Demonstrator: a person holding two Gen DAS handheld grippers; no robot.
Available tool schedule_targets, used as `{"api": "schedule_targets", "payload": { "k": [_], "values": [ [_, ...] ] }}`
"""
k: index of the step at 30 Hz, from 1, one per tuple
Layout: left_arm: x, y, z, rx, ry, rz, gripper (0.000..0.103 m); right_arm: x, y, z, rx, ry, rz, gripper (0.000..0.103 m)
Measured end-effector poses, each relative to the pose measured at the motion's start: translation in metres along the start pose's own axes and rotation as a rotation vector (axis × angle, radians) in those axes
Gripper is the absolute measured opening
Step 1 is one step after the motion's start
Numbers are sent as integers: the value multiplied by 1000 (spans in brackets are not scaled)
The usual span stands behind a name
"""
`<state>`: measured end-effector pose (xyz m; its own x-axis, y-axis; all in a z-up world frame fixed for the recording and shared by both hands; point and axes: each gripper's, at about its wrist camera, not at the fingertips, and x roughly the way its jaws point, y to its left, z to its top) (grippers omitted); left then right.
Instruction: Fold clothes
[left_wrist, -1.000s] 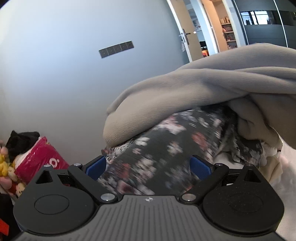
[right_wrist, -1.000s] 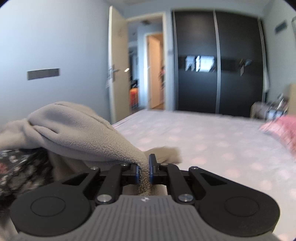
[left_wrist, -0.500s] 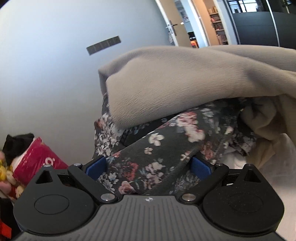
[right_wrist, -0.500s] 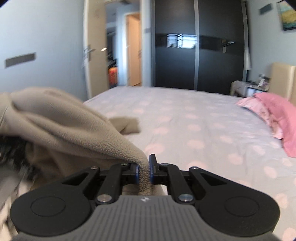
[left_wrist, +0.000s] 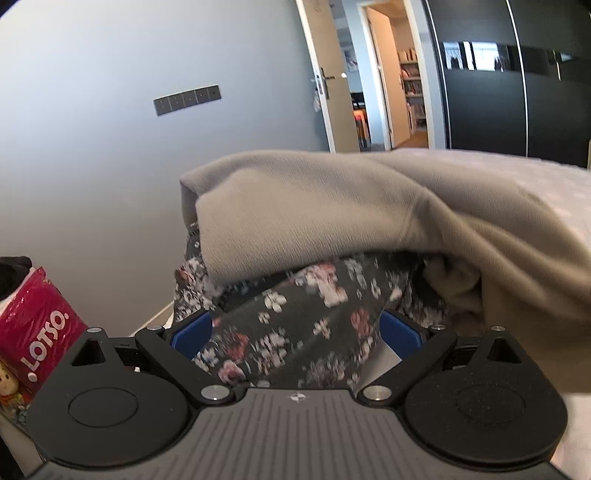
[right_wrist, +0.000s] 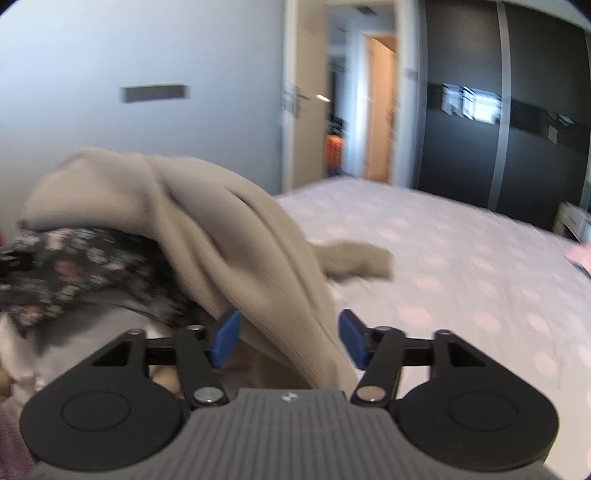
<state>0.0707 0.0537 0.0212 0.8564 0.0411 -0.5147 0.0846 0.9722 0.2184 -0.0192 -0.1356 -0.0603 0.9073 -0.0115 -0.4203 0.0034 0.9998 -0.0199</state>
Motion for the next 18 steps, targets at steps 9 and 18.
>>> {"api": "schedule_targets", "payload": {
  "k": [9, 18],
  "values": [
    [14, 24, 6, -36, 23, 22, 99, 19, 56, 41, -177, -61, 152, 78],
    [31, 48, -1, -46, 48, 35, 99, 46, 96, 67, -257, -81, 251, 79]
  ]
}}
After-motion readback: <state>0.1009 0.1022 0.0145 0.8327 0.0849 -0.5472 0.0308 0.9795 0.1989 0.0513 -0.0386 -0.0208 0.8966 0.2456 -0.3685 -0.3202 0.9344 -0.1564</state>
